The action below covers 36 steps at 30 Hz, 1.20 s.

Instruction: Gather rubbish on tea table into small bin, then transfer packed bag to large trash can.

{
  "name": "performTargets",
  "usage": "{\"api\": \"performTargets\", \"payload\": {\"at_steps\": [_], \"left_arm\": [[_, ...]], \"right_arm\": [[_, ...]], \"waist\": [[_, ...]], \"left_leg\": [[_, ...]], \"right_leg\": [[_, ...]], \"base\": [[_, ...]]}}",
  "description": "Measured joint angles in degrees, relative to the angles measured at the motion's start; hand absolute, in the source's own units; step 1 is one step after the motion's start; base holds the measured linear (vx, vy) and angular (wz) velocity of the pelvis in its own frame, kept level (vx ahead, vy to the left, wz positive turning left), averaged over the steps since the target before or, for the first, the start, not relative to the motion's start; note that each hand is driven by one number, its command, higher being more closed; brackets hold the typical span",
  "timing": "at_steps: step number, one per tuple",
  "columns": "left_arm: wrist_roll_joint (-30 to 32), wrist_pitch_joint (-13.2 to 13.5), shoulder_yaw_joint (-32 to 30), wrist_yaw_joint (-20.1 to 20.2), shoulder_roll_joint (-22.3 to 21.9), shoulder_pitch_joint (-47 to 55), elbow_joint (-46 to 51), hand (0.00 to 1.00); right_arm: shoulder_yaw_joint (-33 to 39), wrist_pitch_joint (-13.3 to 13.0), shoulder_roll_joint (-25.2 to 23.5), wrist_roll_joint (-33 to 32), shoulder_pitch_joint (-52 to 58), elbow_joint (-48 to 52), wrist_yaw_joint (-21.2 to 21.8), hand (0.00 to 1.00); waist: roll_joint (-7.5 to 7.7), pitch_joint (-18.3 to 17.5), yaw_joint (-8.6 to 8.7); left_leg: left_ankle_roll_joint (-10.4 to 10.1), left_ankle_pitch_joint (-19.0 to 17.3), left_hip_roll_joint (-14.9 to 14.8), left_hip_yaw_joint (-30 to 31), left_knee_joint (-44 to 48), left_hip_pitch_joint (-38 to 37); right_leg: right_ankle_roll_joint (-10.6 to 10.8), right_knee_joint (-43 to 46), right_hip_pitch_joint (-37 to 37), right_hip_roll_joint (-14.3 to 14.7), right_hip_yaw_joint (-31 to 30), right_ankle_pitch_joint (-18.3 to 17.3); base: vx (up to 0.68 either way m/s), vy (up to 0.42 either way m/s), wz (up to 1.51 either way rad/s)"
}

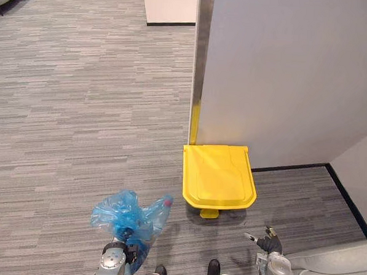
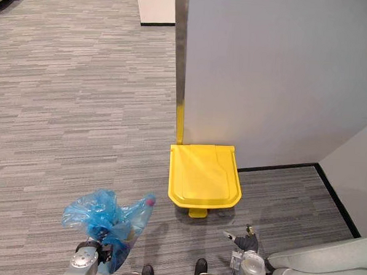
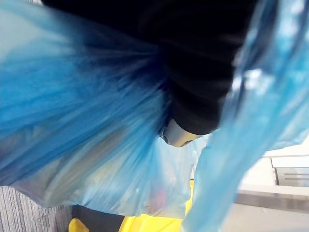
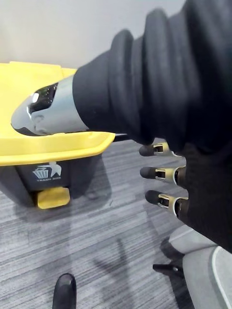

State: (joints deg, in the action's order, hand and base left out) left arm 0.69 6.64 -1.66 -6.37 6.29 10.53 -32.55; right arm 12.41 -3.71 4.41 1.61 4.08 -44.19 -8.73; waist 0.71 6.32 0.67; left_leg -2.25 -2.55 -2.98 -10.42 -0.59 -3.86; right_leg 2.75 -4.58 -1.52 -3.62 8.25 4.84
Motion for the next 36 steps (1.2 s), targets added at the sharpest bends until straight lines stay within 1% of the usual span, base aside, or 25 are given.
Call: {"api": "performTargets", "payload": {"at_steps": [7, 9, 11, 12, 13, 14, 15, 16, 17, 18, 20, 21, 22, 23, 24, 25, 26, 27, 28, 29, 30, 31, 32, 34, 36], "left_arm": [[-0.06, -0.02, -0.69, -0.11, 0.0, 0.03, 0.15, 1.0], [-0.08, -0.02, -1.11, -0.15, 0.02, 0.03, 0.34, 1.0], [-0.15, -0.05, -1.38, -0.2, 0.15, 0.04, 1.11, 1.0], [-0.18, -0.05, -1.44, -0.21, 0.16, 0.04, 1.58, 1.0], [-0.23, -0.05, -1.56, -0.21, 0.19, 0.0, 2.16, 1.0], [-0.29, -0.06, -1.67, -0.19, 0.21, -0.38, 2.45, 1.0], [-0.32, -0.12, -1.67, -0.19, 0.17, -0.42, 2.57, 1.0], [-0.34, -0.11, -1.67, -0.21, 0.11, -0.8, 3.17, 1.0], [-0.34, -0.09, -1.63, -0.23, 0.31, -1.46, 3.92, 1.0], [-0.36, -0.09, -1.14, -0.3, 1.07, -2.13, 3.96, 1.0], [-0.36, -0.12, -1.16, -0.38, 2.05, -2.77, 3.79, 1.0], [-0.34, -0.11, -0.99, -0.35, 2.63, -3.15, 3.8, 1.0], [-0.33, -0.08, -1.05, -0.38, 2.71, -3.43, 3.82, 1.0], [-0.32, -0.08, -1.07, -0.51, 2.67, -3.9, 3.83, 1.0], [-0.32, -0.09, -1.16, -0.69, 2.39, -4.1, 3.76, 1.0], [-0.33, -0.07, -1.01, -1.26, 1.1, -4.76, 3.79, 1.0], [-0.32, 0.13, -0.65, -1.3, 0.79, -5.5, 4.07, 1.0], [-0.31, 0.16, -0.69, -1.32, 0.85, -5.89, 4.11, 1.0], [-0.31, 0.13, -0.66, -1.31, 0.9, -6.55, 4.1, 1.0], [-0.31, 0.11, -0.61, -1.32, 0.98, -6.61, 4.1, 1.0], [-0.29, 0.09, -0.24, -1.31, 1.05, -6.71, 4.13, 1.0], [-0.29, 0.09, -0.12, -1.3, 1.04, -6.71, 4.13, 1.0], [-0.16, 0.09, -0.01, -1.29, 0.98, -7.07, 4.15, 1.0], [-0.11, 0.08, 0.0, -1.24, 0.84, -7.64, 4.32, 1.0], [-0.06, 0.03, 0.04, -1.15, 0.57, -8.1, 4.26, 1.0]], "right_arm": [[-0.19, 0.09, 0.15, 0.03, -0.35, 0.02, -0.02, 0.0], [-0.56, 0.1, 0.51, 0.03, -0.47, 0.03, -0.02, 0.0], [-0.56, 0.14, 0.64, 0.03, -0.76, 0.03, -0.05, 0.0], [-0.56, 0.15, 0.65, 0.03, -1.05, 0.03, -0.06, 0.0], [-0.57, 0.15, 0.65, 0.03, -1.53, 0.03, -0.07, 0.0], [-0.53, 0.15, 0.75, 0.01, -2.33, 0.03, -0.15, 0.0], [-0.48, 0.14, 0.82, 0.01, -2.55, 0.03, -0.19, 0.0], [-0.35, 0.14, 0.92, -0.03, -2.8, 0.03, -0.26, 0.0], [-0.35, 0.14, 0.87, -0.05, -3.73, 0.07, -0.35, 0.0], [-0.33, 0.22, 0.56, -0.09, -3.09, 0.12, -0.38, 0.0], [-0.35, 0.42, 0.03, -0.58, -2.65, 0.2, -0.43, 0.0], [-0.34, 0.53, -0.03, -0.71, -2.63, 0.23, -0.74, 0.0], [-0.31, 0.56, -0.02, -0.83, -2.62, 0.32, -1.11, 0.0], [0.27, 0.62, 0.02, -0.93, -2.6, 0.42, -1.38, 0.0], [0.52, 0.73, 0.16, -0.97, -2.65, 0.45, -1.37, 0.0], [1.19, 0.9, 0.85, -0.97, -2.99, 1.08, -1.38, 0.0], [1.41, 1.25, 0.89, -0.98, -3.27, 3.15, -1.4, 0.0], [1.46, 1.42, 0.65, -0.98, -3.34, 4.35, -1.35, 0.0], [2.38, 1.46, 0.07, -1.02, -2.49, 6.82, -1.23, 0.0], [2.8, 1.45, -0.03, -1.03, -2.16, 7.45, -1.23, 0.0], [4.22, 1.55, -0.03, -1.15, -1.67, 8.5, -1.29, 0.0], [5.08, 1.57, -0.08, -1.16, -1.29, 8.9, -1.35, 0.0], [6.26, 1.51, -0.02, -1.38, -1.05, 9.13, -1.4, 0.0], [6.27, 1.51, -0.13, -1.67, -2.17, 9.11, -1.3, 0.0], [6.48, 1.55, -0.82, -1.9, -2.22, 8.84, -1.25, 0.0]], "waist": [[0.33, -0.34, -0.15], [0.41, -0.4, -0.45], [0.31, -0.41, -1.5], [0.23, -0.37, -1.5], [0.18, -0.33, -1.5], [-0.05, 0.13, -1.36], [-0.22, 0.47, -1.25], [-0.84, 1.63, -1.15], [-1.13, 3.23, -1.05], [-1.09, 4.58, -0.31], [0.1, 5.54, -0.3], [1.04, 6.04, 0.04], [1.43, 6.15, 0.06], [1.88, 6.52, 0.06], [2.12, 6.6, 0.14], [0.27, 7.01, -0.08], [-1.19, 7.51, -0.65], [-1.3, 7.71, -1.02], [-1.37, 7.92, -1.65], [-1.38, 7.95, -1.51], [-1.13, 8.07, -1.54], [-1.09, 8.05, -1.53], [-1.05, 7.92, -1.47], [-1.4, 7.86, -1.41], [-1.58, 7.81, -1.24]], "left_leg": [[0.26, -0.33, -0.01, -1.66, 0.0, 1.4], [0.63, -1.35, -0.05, -2.34, 1.83, 2.48], [1.01, -3.93, -0.54, -3.54, 6.2, 4.18], [1.18, -4.71, -0.81, -3.74, 7.57, 4.84], [1.31, -5.91, -1.13, -3.79, 9.58, 5.86], [1.66, -7.48, -1.39, -3.85, 11.81, 6.25], [2.18, -8.17, -1.71, -3.77, 12.28, 5.97], [3.05, -10.04, -2.22, -3.37, 13.39, 5.48], [3.65, -11.25, -2.43, -3.2, 14.84, 4.47], [4.3, -13.63, -2.06, -2.33, 17.71, 3.44], [4.5, -16.2, -1.23, -2.16, 20.89, 2.34], [4.2, -16.92, -0.38, -2.16, 22.25, 2.07], [3.85, -17.51, 0.12, -1.98, 23.17, 1.95], [3.02, -19.53, 0.72, -1.28, 25.51, 1.54], [2.68, -20.63, 0.81, -0.57, 26.35, 1.06], [1.88, -21.75, -0.23, 0.35, 26.9, 0.65], [1.52, -22.05, -1.11, 0.83, 26.14, 0.65], [1.39, -22.19, -1.13, 1.08, 25.51, 0.43], [0.55, -23.19, -1.45, 1.75, 24.91, -0.86], [0.04, -23.69, -1.88, 2.23, 25.05, -1.47], [-0.64, -24.37, -2.17, 3.44, 24.84, -3.21], [-0.98, -24.7, -2.26, 4.2, 24.7, -3.81], [-1.37, -24.98, -2.71, 5.89, 24.5, -3.76], [-1.54, -24.96, -3.58, 7.11, 23.44, -2.62], [-2.68, -24.22, -4.22, 7.65, 21.74, -2.84]], "right_leg": [[0.6, -0.65, 2.14, -0.02, -2.29, 0.56], [0.69, -0.28, 3.0, 0.06, -3.17, 0.86], [1.31, 2.08, 4.57, 0.27, -4.72, 0.01], [1.28, 3.63, 5.49, 0.35, -5.11, -0.66], [1.36, 6.8, 7.25, 0.35, -5.3, -2.19], [2.34, 13.21, 9.91, -0.32, -5.44, -4.78], [3.07, 16.15, 10.93, -0.55, -5.29, -5.46], [3.88, 22.72, 13.05, -0.62, -5.0, -6.0], [5.04, 31.54, 17.04, -0.72, -4.62, -7.74], [3.96, 33.49, 19.46, -1.79, -3.38, -10.86], [4.07, 28.83, 22.0, -2.96, -1.9, -9.74], [4.72, 22.05, 22.51, -3.57, -0.25, -7.65], [5.08, 19.3, 22.78, -3.79, 0.17, -7.44], [4.98, 16.86, 23.04, -4.4, 1.14, -7.5], [3.08, 17.11, 22.73, -4.24, 0.66, -5.62], [3.02, 17.97, 22.36, -3.42, 1.2, -4.55], [3.0, 18.85, 22.9, -2.38, 0.7, -4.61], [2.95, 20.33, 23.63, -2.19, 0.12, -4.69], [2.5, 27.12, 26.02, -1.1, -2.16, -7.7], [2.25, 29.99, 26.48, -0.61, -2.95, -9.09], [1.68, 35.24, 27.09, -0.74, -2.86, -12.73], [1.68, 37.46, 27.44, -1.03, -2.38, -14.46], [1.46, 40.8, 28.8, -1.14, -1.65, -17.21], [1.82, 41.54, 30.46, -0.16, -1.14, -18.2], [2.05, 41.25, 30.64, 0.49, -0.4, -18.64]], "base": [[-0.01, -0.001, -0.16], [0.06, 0.02, -0.22], [0.07, 0.046, -0.36], [0.05, 0.049, -0.31], [0.04, 0.052, -0.18], [0.04, 0.074, -0.12], [0.02, 0.069, -0.08], [-0.02, 0.082, -0.05], [-0.03, 0.073, 0.11], [0.0, 0.08, 0.2], [0.11, 0.015, 0.29], [0.13, -0.042, 0.32], [0.18, -0.081, 0.44], [0.18, -0.099, 0.39], [0.28, -0.118, 0.38], [0.31, -0.1, 0.2], [0.31, -0.09, 0.13], [0.28, -0.104, 0.04], [0.21, -0.1, 0.13], [0.35, -0.167, 0.29], [0.31, -0.141, 0.37], [0.39, -0.178, 0.43], [0.25, -0.115, 0.21], [0.25, -0.121, 0.04], [0.18, -0.084, 0.01]]}}
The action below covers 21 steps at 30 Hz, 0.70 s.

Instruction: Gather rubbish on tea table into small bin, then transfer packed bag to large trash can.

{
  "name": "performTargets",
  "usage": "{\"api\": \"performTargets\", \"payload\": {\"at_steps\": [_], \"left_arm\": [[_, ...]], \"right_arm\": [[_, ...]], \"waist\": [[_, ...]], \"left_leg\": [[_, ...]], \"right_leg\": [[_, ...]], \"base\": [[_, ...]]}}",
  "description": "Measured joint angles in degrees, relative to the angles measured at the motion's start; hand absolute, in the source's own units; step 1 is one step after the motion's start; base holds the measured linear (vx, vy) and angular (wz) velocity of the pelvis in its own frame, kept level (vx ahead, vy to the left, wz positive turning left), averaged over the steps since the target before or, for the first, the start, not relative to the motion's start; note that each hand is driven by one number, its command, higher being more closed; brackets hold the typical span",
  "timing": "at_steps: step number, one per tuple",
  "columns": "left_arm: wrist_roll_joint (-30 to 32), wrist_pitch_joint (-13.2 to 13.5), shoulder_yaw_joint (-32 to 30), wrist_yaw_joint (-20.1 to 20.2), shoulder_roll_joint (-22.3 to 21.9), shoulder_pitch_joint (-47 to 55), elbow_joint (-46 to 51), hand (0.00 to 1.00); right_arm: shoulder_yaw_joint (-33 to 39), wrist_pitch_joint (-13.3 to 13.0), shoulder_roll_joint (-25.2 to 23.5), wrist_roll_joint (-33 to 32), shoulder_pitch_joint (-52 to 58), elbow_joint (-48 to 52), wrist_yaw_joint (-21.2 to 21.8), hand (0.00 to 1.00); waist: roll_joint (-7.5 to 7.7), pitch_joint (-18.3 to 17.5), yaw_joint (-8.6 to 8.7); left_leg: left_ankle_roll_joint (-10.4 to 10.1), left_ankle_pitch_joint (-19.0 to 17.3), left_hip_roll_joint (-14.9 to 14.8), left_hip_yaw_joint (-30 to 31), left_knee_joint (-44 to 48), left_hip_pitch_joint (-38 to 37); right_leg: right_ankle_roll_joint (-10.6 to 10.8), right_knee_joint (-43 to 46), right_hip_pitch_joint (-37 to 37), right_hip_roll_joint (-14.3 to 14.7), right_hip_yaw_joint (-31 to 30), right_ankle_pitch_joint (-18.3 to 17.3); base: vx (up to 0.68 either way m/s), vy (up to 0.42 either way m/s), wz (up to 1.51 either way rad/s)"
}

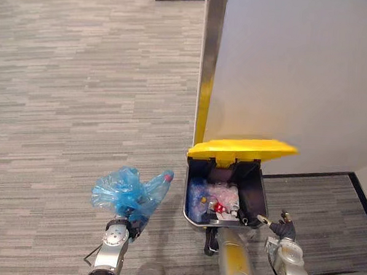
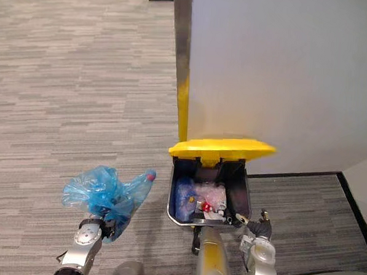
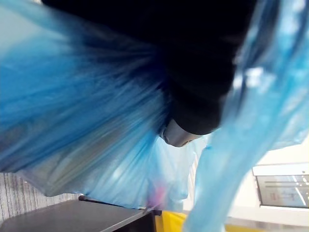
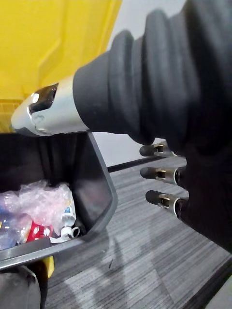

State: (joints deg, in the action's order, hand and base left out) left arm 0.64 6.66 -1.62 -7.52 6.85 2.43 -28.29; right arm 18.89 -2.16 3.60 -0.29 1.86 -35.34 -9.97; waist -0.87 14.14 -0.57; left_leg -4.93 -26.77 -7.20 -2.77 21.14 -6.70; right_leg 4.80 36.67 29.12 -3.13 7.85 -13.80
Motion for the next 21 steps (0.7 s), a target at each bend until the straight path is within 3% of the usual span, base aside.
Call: {"api": "performTargets", "payload": {"at_steps": [2, 5, 10, 18, 21], "left_arm": [[0.0, 0.0, -0.09, 0.11, -0.05, -0.23, -0.03, 1.0], [0.0, 0.03, -0.33, 0.13, -0.08, -0.12, -0.63, 1.0], [0.0, 0.0, -0.24, 1.1, -0.6, 1.95, -1.88, 1.0], [0.01, 0.1, 0.78, 1.17, -0.58, 2.27, -1.77, 1.0], [-0.01, 0.21, 1.29, 1.14, -0.53, 2.34, -1.59, 1.0]], "right_arm": [[0.92, -0.01, -0.63, -0.79, 0.09, -1.08, 0.07, 0.0], [0.87, -0.04, -0.9, -1.84, 0.34, -3.45, 0.07, 0.0], [-1.88, -0.01, -0.98, -1.92, 1.93, -6.32, 0.21, 0.0], [-11.36, -0.53, 0.85, -1.3, -5.48, -1.28, 0.67, 0.0], [-11.96, -1.76, 3.96, -1.16, -10.32, -0.81, 0.59, 0.0]], "waist": [[-0.29, -0.26, 0.62], [-0.78, -1.21, 1.5], [-1.53, -4.28, 1.35], [-2.66, -5.1, 1.22], [-2.69, -5.09, 1.08]], "left_leg": [[-0.55, 0.85, -0.68, 0.58, -2.45, -1.58], [-0.64, 1.96, -1.08, 1.08, -4.72, -1.72], [-1.06, 3.27, -1.77, 1.88, -6.71, -0.66], [-2.91, 5.05, -3.24, 5.29, -6.66, 4.26], [-3.69, 6.0, -4.06, 7.16, -6.06, 6.41]], "right_leg": [[-0.12, -0.32, -0.77, 0.27, 0.58, -0.18], [-1.97, -3.31, -1.64, 0.66, 1.4, 1.14], [-2.01, -7.37, -2.08, 1.47, 2.23, 3.17], [-1.99, -9.36, -0.13, 2.02, 5.03, 3.43], [-3.5, -9.92, -0.02, 1.97, 7.11, 4.42]], "base": [[0.11, -0.066, 0.07], [0.0, -0.052, 0.08], [-0.05, -0.031, 0.05], [-0.04, -0.046, 0.23], [-0.03, -0.059, 0.32]]}}
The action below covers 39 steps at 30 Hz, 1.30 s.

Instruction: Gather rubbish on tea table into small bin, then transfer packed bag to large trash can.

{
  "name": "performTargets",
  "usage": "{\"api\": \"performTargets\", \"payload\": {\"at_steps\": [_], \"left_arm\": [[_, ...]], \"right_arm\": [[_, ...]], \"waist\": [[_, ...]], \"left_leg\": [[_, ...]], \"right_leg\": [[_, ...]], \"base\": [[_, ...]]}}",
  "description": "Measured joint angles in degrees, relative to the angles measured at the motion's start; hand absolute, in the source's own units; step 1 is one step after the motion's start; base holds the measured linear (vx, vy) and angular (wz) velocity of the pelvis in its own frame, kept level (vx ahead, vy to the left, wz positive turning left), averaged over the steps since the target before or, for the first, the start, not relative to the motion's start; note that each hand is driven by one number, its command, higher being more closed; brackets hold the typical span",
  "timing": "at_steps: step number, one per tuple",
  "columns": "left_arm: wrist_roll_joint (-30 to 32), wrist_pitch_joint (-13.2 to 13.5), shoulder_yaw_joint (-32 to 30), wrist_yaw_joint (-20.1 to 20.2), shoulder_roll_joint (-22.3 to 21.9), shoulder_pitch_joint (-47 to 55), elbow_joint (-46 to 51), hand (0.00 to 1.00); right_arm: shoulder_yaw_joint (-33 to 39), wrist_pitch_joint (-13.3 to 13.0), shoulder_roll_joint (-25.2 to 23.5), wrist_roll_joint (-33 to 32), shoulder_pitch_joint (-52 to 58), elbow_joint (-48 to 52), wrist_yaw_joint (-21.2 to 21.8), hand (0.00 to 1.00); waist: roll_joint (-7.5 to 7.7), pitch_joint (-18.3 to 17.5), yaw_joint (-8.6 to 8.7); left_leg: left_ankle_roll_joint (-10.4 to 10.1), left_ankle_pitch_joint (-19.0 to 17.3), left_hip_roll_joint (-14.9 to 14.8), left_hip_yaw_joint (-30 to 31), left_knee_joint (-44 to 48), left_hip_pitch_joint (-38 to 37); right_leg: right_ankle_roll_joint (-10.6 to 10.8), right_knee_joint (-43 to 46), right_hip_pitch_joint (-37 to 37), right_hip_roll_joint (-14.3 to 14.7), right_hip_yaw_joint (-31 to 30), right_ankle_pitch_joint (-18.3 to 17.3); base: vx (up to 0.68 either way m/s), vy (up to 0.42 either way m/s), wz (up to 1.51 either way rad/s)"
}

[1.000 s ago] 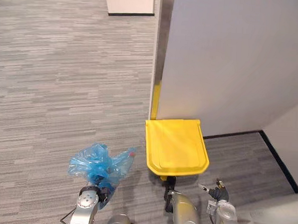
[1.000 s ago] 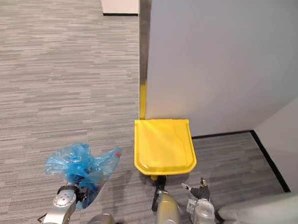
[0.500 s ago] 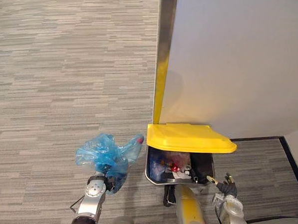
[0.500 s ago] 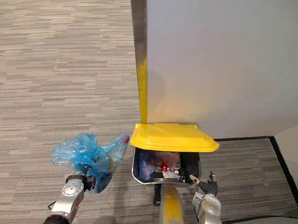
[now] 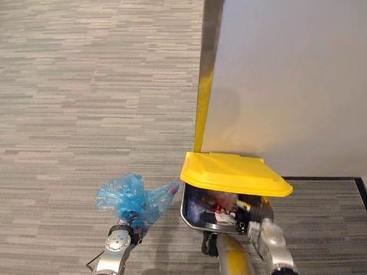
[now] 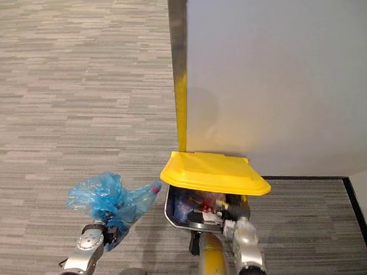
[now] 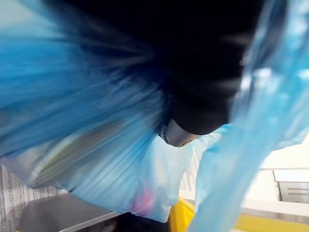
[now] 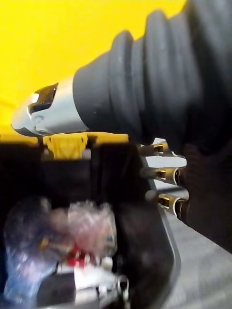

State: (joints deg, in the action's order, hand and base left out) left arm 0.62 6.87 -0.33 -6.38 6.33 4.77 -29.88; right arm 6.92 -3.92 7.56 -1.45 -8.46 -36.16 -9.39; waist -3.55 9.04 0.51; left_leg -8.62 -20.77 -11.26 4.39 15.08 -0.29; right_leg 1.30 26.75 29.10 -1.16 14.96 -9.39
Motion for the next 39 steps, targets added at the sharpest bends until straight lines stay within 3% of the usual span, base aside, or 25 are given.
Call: {"api": "performTargets", "payload": {"at_steps": [5, 7, 10, 14, 31, 39], "left_arm": [[-0.12, 0.68, 0.18, -0.11, 0.88, -0.75, 0.94, 1.0], [-0.19, 1.16, 0.19, -0.13, 1.31, -1.72, 1.68, 1.0], [-0.26, 1.28, 0.41, -0.19, 1.39, -2.49, 3.35, 1.0], [-1.04, 1.29, 1.34, -0.36, 1.44, -2.59, 3.61, 1.0], [-2.97, 2.16, 5.99, -0.51, 1.9, -6.31, 7.48, 1.0], [-5.24, 2.59, 9.51, -1.6, 2.37, -10.84, 10.85, 1.0]], "right_arm": [[0.03, 0.0, 4.89, -0.21, -3.72, 0.97, -0.54, 0.0], [0.0, 0.07, 6.5, -0.22, -5.82, 0.97, -0.58, 0.0], [-0.01, 0.2, 8.8, -0.75, -9.87, 0.97, -0.62, 0.0], [-0.03, 0.2, 11.6, -2.12, -14.25, 1.0, -0.66, 0.0], [-1.54, 0.22, 13.14, -5.8, -20.55, -1.06, -0.75, 0.0], [-7.35, 0.73, 12.99, -6.68, -24.26, -1.92, -1.73, 0.0]], "waist": [[-0.23, 0.25, -1.41], [-0.27, 1.13, -1.39], [-0.07, 3.27, -1.4], [0.03, 3.52, -1.49], [1.31, 6.63, -1.47], [2.37, 7.93, -1.43]], "left_leg": [[-0.17, 0.44, -1.48, 1.62, 1.65, 3.06], [-0.74, 0.73, -2.28, 2.34, 1.64, 4.3], [-0.4, 0.57, -2.9, 3.01, 1.1, 4.87], [-0.43, 0.58, -3.89, 3.09, 0.73, 5.61], [-0.89, 1.61, -5.77, 3.05, 0.76, 7.0], [-1.74, 3.16, -5.69, 1.6, 0.96, 7.55]], "right_leg": [[-0.16, -0.51, 0.31, -0.07, 2.66, 0.11], [0.95, -1.93, 0.36, 0.14, 3.52, -0.17], [1.54, -3.54, 0.58, 2.29, 1.14, 0.61], [1.09, -5.89, 0.87, 4.1, 0.75, 2.08], [0.34, -7.52, 1.26, 5.97, 1.34, 2.88], [0.34, -8.2, 1.24, 5.85, 0.98, 3.02]], "base": [[-0.05, -0.072, 0.3], [-0.09, -0.095, 0.27], [-0.1, -0.085, 0.06], [-0.09, -0.078, -0.1], [-0.02, -0.022, -0.01], [-0.02, -0.002, 0.01]]}}
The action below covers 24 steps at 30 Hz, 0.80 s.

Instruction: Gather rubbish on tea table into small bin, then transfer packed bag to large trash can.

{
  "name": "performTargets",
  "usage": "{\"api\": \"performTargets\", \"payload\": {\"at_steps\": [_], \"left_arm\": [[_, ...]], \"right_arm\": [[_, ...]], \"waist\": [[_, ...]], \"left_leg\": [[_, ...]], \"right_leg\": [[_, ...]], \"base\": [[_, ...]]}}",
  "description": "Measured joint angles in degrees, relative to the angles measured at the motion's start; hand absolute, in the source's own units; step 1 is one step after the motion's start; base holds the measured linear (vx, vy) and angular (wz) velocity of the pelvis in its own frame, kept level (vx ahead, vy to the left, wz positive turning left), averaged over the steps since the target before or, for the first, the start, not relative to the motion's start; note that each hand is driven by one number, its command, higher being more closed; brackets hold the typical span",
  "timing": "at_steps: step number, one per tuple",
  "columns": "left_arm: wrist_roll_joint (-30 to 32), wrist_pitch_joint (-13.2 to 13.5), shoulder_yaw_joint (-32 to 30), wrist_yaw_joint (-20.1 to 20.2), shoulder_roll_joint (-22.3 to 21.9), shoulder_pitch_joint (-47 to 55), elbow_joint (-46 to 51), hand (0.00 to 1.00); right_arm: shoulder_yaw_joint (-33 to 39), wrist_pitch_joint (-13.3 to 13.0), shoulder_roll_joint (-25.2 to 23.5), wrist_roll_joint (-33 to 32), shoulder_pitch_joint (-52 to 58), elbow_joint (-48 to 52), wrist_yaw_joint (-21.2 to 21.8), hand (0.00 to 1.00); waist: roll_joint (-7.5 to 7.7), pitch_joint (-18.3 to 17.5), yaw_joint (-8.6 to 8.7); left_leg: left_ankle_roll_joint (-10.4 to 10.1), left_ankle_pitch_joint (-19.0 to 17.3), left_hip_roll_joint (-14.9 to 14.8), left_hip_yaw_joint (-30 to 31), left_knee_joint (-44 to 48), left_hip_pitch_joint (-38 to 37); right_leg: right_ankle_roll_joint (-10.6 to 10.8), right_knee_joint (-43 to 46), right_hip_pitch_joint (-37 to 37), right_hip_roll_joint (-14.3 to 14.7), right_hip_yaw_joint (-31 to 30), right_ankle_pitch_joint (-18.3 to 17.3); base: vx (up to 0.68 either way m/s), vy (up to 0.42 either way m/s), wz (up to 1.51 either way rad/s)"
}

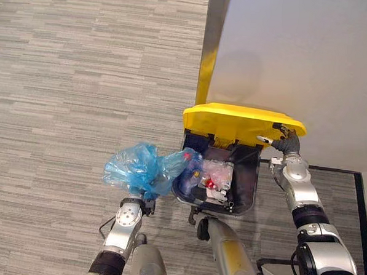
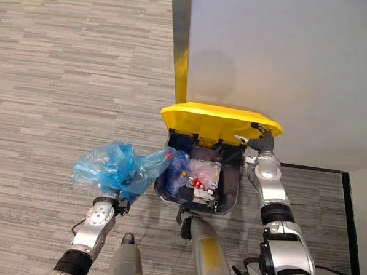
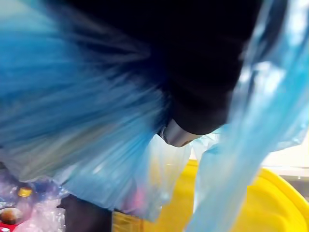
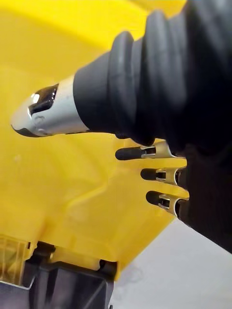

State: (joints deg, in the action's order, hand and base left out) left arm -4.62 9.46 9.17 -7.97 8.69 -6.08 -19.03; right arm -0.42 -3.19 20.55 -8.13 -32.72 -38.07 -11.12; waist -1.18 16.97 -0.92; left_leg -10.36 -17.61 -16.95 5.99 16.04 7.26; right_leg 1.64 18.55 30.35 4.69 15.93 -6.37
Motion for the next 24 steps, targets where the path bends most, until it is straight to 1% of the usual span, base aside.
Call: {"api": "performTargets", "payload": {"at_steps": [5, 9, 11, 15, 18, 20, 21, 22, 23, 24], "left_arm": [[-0.01, 1.02, 3.83, -0.93, -0.51, -4.81, 0.85, 1.0], [0.01, 1.21, 7.05, -1.04, -0.69, -8.5, 2.36, 1.0], [0.03, 1.24, 9.22, -1.2, -0.75, -11.66, 2.69, 1.0], [0.12, 1.26, 11.67, -2.2, -1.75, -15.71, 2.68, 1.0], [0.3, 1.29, 13.55, -2.42, -2.04, -18.86, 2.48, 1.0], [0.33, 1.33, 14.44, -2.46, -2.3, -21.04, 1.42, 1.0], [0.35, 1.33, 15.18, -2.5, -2.43, -23.5, -0.43, 1.0], [0.37, 1.33, 15.41, -2.53, -2.48, -24.3, -1.26, 1.0], [0.41, 1.27, 15.5, -2.68, -2.58, -25.48, -2.52, 1.0], [0.53, 1.12, 15.42, -3.56, -3.55, -27.85, -5.05, 1.0]], "right_arm": [[-2.57, 0.01, -0.1, -0.35, -2.37, 0.0, -0.02, 0.0], [-3.93, 0.1, -0.07, -0.35, -4.41, 0.0, -0.04, 0.0], [-5.01, 0.11, 0.05, -0.33, -6.62, 0.04, 0.04, 0.0], [-7.02, 0.11, 0.06, -0.33, -9.69, 0.07, 0.12, 0.0], [-9.24, 0.06, 0.04, -0.32, -12.36, 0.28, 0.22, 0.0], [-9.49, 0.06, 0.12, -0.31, -13.14, 0.82, 0.2, 0.0], [-9.75, 0.02, 0.08, -0.3, -13.91, 1.32, 0.16, 0.0], [-9.99, 0.02, 0.08, -0.29, -14.41, 1.32, 0.16, 0.0], [-10.28, 0.02, 0.07, -0.29, -15.36, 1.38, 0.22, 0.0], [-10.81, 0.0, 0.49, -0.29, -16.85, 2.68, 0.3, 0.0]], "waist": [[0.34, 1.35, 0.09], [0.31, 2.33, 0.24], [0.21, 2.97, 0.43], [0.18, 3.11, 0.59], [0.2, 3.71, 1.74], [0.13, 4.43, 1.77], [0.35, 5.62, 2.0], [0.49, 5.84, 2.07], [0.67, 6.12, 2.18], [-0.97, 6.99, 2.27]], "left_leg": [[-0.09, 0.03, 0.01, -0.78, 0.27, 0.11], [0.14, -0.13, -0.16, -0.96, 0.48, 0.19], [0.14, -0.13, -0.41, -0.96, 0.65, 0.68], [0.11, -0.14, -0.91, -0.87, 1.09, 1.46], [0.14, -0.16, -0.96, -0.69, 1.89, 2.51], [0.16, -0.16, -1.08, -0.59, 1.78, 3.0], [0.03, -0.12, -0.92, -0.59, 1.8, 3.07], [-0.55, -0.22, -0.72, -0.64, 2.37, 3.27], [-0.37, -0.32, -0.01, -0.7, 5.31, 4.62], [3.15, -1.9, 0.32, -0.73, 10.63, 8.75]], "right_leg": [[0.53, -0.75, -0.14, 0.07, -0.19, 0.33], [0.54, -1.2, -0.19, 0.3, -0.2, 0.33], [1.12, -2.16, -0.19, 0.63, -0.17, 0.68], [1.13, -3.35, -0.22, 1.28, -0.19, 0.69], [1.18, -4.47, -0.17, 1.46, -0.16, 0.71], [1.84, -5.32, -0.14, 1.6, -0.24, 1.05], [2.26, -5.69, -0.19, 1.65, -0.84, 1.55], [2.26, -6.11, -0.11, 1.6, -0.88, 1.56], [2.28, -7.1, 0.02, 1.49, -0.88, 1.55], [10.86, -5.04, 1.61, 1.2, -0.04, -2.53]], "base": [[-0.06, -0.004, -0.07], [-0.05, -0.026, -0.05], [-0.06, -0.04, -0.05], [-0.07, -0.044, -0.02], [-0.08, -0.044, 0.0], [-0.09, -0.034, 0.0], [-0.11, -0.041, 0.05], [-0.1, -0.032, -0.01], [-0.14, -0.018, -0.26], [-0.13, -0.007, -0.4]]}}
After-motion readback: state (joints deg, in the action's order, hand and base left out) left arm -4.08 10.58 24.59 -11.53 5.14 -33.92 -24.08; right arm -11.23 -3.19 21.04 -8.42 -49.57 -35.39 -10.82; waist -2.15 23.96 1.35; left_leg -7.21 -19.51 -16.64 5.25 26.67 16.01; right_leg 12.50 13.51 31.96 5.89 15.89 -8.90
